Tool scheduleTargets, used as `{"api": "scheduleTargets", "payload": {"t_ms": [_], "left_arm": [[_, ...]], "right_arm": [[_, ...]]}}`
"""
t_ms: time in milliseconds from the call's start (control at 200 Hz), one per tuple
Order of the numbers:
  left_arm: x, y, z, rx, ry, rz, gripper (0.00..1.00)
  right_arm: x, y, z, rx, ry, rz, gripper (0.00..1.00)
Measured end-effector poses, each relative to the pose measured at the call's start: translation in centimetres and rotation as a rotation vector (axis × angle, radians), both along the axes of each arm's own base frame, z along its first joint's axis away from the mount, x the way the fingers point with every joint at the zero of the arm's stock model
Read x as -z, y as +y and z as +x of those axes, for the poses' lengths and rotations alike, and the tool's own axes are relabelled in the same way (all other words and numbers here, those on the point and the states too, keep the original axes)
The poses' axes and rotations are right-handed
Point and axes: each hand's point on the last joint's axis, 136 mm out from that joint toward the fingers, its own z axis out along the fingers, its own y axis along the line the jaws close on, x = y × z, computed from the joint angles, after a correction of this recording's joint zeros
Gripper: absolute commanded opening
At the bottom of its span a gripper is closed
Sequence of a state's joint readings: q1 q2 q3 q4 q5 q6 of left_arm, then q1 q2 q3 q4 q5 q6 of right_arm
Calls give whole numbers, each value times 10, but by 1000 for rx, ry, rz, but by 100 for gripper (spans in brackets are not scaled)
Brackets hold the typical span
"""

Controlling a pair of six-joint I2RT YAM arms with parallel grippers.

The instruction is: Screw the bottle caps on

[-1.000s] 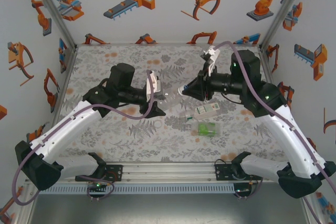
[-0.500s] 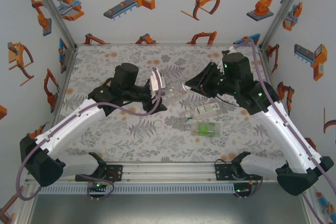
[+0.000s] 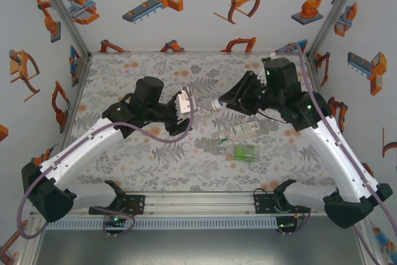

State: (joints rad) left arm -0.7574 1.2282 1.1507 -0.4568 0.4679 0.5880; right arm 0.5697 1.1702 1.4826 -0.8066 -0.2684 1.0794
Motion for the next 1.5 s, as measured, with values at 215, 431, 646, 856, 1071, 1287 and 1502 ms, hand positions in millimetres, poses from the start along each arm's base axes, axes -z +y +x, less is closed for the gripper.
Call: {"api": "scheduleTargets", "payload": {"t_ms": [215,431,646,856,1071,1287,1502], "left_arm": [[7,3,2,-9,-39,49,0],[8,5,2,-6,-68,69,0],[5,6,-2,5,-84,65,0],[6,4,-4,18,-91,67,0],[6,3,-5,25,-98,68,0],[6,3,-5,28,-99,69,0],[5,3,-5,28,-100,66,0]], "right_arm": [[4,7,-7,-31,66,38,50],[24,2,-2,-6,124,25,51],[39,4,2,-6,175,27,50],[42,11,3,-15,196,67,40],[44,13,4,-22,200,80,37],[47,13,4,-22,210,83,20],[43,14,5,-39,176,85,0]]}}
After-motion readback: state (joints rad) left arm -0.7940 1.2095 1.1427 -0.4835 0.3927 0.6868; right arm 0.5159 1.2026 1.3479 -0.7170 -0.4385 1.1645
